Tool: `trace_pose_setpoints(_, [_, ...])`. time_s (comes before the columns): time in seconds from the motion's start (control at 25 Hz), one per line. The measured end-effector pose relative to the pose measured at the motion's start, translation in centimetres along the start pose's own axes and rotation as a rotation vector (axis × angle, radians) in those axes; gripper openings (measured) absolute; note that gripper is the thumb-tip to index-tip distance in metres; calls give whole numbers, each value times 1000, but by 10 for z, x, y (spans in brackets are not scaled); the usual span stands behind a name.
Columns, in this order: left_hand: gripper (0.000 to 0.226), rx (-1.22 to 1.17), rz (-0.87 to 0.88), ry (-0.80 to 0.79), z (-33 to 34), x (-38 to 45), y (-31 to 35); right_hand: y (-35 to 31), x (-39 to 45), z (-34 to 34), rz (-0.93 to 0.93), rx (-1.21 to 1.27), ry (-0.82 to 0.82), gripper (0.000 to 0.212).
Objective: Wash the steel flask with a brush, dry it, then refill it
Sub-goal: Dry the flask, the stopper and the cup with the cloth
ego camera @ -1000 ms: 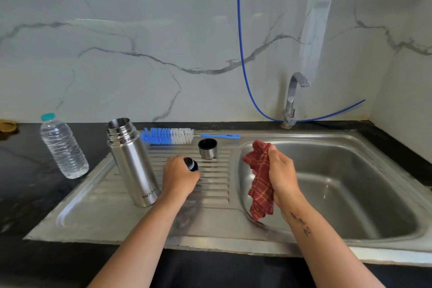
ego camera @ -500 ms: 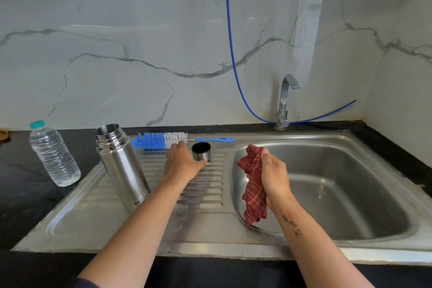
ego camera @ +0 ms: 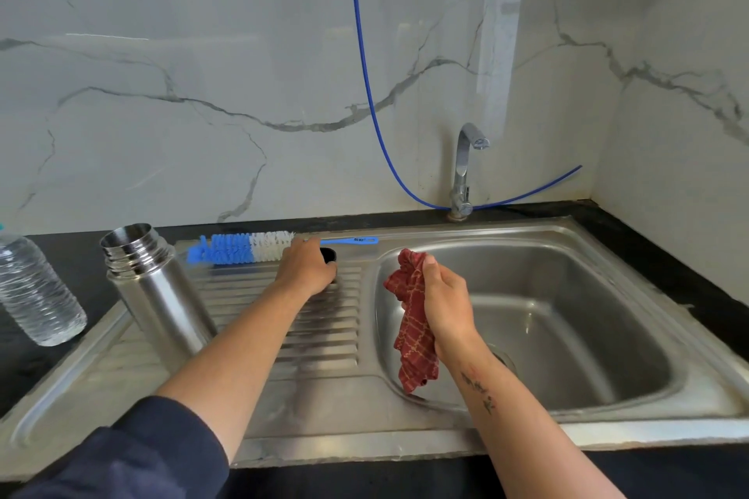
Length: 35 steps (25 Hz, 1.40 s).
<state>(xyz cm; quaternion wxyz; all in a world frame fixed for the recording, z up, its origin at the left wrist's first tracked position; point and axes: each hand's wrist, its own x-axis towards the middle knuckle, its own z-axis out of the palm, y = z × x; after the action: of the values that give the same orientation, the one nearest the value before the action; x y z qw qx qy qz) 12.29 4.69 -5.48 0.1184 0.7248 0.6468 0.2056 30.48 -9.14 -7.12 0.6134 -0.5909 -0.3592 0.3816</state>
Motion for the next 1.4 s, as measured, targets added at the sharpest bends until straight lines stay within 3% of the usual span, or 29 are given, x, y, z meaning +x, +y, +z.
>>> trace_pose_setpoints(0.12, [71, -132, -22, 8, -9, -6, 1, 0, -4, 1, -42, -8, -4, 42])
trace_pose_setpoints(0.2, [73, -370, -40, 12, -17, -13, 7, -4, -10, 2, -151, -59, 49, 41])
trace_pose_setpoints(0.28, [62, -798, -92, -55, -23, -28, 21, -9, -18, 2, -297, -136, 100, 39])
trace_pose_setpoints(0.36, [33, -1101, -134, -180, -24, -49, 37, -11, -28, 4, -428, -179, 37, 38])
trace_pose_setpoints(0.48, [16, -1246, -78, -345, -15, -73, 48, -6, -29, 11, -579, -298, -108, 41])
trace_pose_setpoints(0.6, [12, -1217, 67, -393, -3, -90, 54, -4, -18, 11, -703, -396, -9, 37])
trace_pose_setpoints(0.8, [32, -1103, 282, -288, 1, -101, 60, -19, -10, -3, -387, -146, -12, 43])
trace_pose_setpoints(0.96, [41, -1161, 264, -259, 4, -107, 59, -25, -11, -8, -195, 42, -24, 51])
trace_pose_setpoints(1.12, [49, -1283, 225, -219, 8, -108, 62, -33, -16, -10, 113, 352, 21, 44])
trace_pose_setpoints(1.32, [64, -1056, 302, 42, 26, -105, 60, -27, -17, -4, 140, 360, -5, 49])
trace_pose_setpoints(1.4, [63, -998, 305, 115, 29, -103, 61, -18, -15, -1, 53, 195, 13, 52])
